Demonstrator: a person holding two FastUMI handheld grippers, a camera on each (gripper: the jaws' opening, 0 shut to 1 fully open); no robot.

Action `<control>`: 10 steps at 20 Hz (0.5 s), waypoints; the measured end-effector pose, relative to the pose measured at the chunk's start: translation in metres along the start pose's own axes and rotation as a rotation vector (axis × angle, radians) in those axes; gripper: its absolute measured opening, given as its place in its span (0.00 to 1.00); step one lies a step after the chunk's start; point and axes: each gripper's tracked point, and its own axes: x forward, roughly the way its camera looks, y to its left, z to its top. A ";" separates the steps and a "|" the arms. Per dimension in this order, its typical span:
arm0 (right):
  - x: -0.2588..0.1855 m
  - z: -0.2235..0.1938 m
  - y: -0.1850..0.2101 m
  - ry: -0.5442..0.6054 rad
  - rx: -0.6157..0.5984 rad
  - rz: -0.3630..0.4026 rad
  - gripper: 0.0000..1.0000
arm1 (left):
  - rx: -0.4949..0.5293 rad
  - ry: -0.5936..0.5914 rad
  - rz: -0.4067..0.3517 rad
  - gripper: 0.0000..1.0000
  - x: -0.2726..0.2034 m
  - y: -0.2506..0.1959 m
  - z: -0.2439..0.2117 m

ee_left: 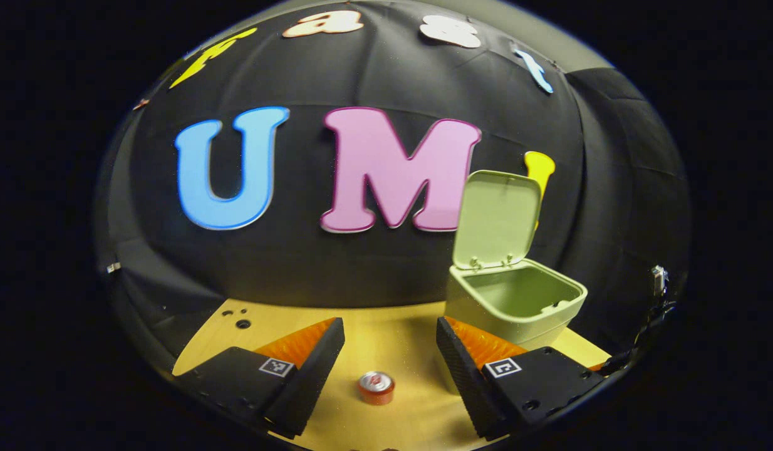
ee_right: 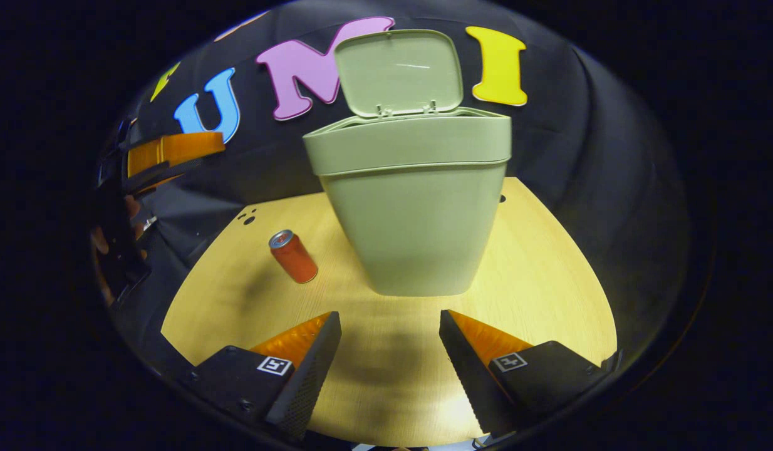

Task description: Press the lid of the desktop garbage bin to open it, pick up the crumpled paper on the desktop and throw it into the bin, then pick up the pop can on the desktop and drop it into the bin, and finally close the garbage bin lid.

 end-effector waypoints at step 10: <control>0.034 -0.007 0.090 0.030 -0.104 0.128 0.99 | -0.096 0.164 0.240 0.96 -0.096 0.118 -0.109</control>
